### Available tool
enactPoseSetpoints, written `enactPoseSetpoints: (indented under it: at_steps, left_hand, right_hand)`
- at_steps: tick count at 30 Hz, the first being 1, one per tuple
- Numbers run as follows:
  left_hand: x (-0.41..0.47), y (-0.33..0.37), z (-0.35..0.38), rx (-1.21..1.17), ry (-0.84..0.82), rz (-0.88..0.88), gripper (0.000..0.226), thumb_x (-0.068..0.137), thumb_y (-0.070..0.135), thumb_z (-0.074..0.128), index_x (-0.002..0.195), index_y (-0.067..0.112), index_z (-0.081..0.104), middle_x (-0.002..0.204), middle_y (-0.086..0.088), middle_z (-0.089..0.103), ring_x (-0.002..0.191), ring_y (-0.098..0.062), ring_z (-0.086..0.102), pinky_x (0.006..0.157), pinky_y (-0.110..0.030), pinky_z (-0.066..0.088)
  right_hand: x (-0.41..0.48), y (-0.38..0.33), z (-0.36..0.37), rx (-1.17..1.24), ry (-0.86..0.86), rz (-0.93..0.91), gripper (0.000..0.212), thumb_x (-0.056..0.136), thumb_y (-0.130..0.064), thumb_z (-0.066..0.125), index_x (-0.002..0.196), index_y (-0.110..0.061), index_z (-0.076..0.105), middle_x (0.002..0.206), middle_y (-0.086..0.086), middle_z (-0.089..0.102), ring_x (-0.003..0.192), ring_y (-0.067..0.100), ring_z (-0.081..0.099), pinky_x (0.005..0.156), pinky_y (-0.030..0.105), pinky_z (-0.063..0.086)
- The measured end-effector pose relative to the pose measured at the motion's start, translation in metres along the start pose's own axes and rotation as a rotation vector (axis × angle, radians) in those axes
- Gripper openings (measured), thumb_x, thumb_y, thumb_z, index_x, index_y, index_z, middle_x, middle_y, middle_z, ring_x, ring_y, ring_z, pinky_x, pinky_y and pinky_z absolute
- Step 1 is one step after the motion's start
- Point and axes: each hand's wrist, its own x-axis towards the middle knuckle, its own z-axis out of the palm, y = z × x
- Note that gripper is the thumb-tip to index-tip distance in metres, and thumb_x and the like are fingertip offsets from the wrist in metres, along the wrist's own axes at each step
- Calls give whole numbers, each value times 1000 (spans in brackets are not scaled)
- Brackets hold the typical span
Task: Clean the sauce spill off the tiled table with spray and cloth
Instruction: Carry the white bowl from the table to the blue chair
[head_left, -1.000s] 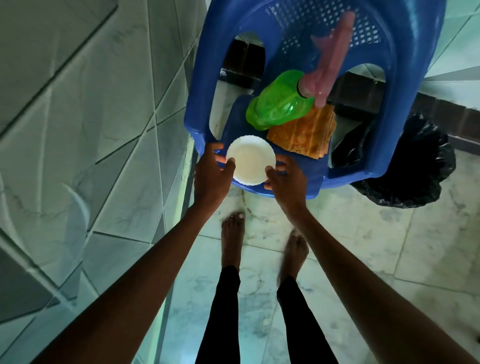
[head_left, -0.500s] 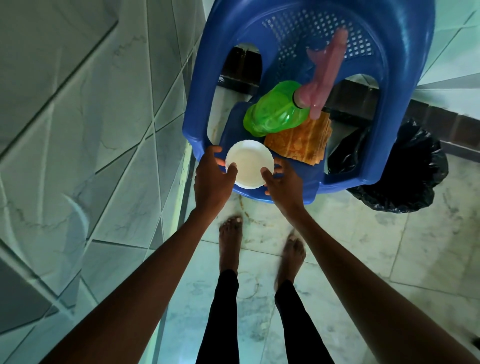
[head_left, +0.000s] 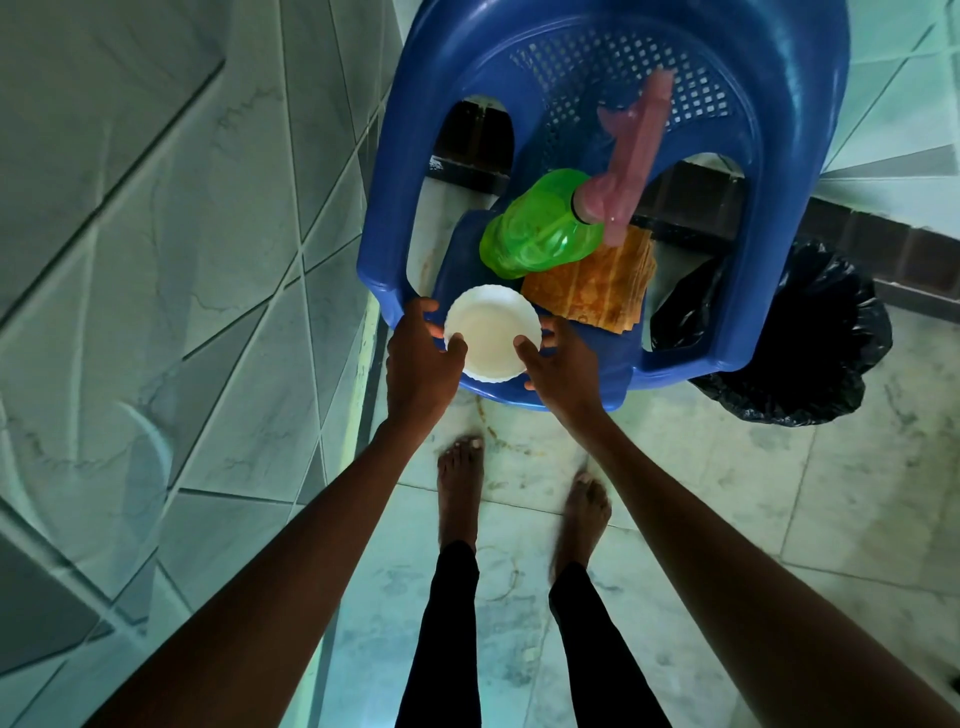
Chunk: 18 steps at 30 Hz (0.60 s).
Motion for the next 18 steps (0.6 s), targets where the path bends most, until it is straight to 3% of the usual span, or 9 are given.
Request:
enactPoseSetpoints:
  at_steps: [5, 9, 14, 18]
  left_hand:
    - [0, 0, -5, 9, 5, 10, 37, 84, 8, 63, 119, 12, 55, 103, -5, 66, 90, -20, 64, 76, -46, 59]
    - [-2, -2, -11, 29, 31, 13, 34, 83, 8, 63, 116, 13, 57, 107, -6, 66, 91, -20, 63, 78, -39, 57]
    - [-1, -6, -14, 76, 2, 15, 30, 84, 16, 66, 113, 11, 57, 101, -8, 70, 86, -20, 65, 73, -32, 53]
    - [-2, -8, -16, 90, 0, 17, 25, 82, 10, 64, 106, 9, 59, 98, -10, 69, 83, -26, 67, 68, -45, 60]
  right_hand:
    - [1, 2, 1, 4, -36, 25, 31, 93, -27, 65, 119, -10, 62, 86, -6, 61, 82, 26, 71, 75, 53, 60]
    - [-2, -1, 4, -12, -72, 23, 30, 92, -32, 64, 116, -13, 63, 89, 0, 68, 82, 24, 72, 73, 51, 60]
    - [-3, -2, 3, 29, -44, 43, 30, 93, -31, 64, 118, -14, 62, 82, -8, 66, 81, 22, 71, 75, 50, 60]
    - [-3, -2, 2, 33, -57, 23, 19, 95, -19, 62, 111, -9, 65, 88, 7, 72, 62, 14, 68, 61, 36, 62]
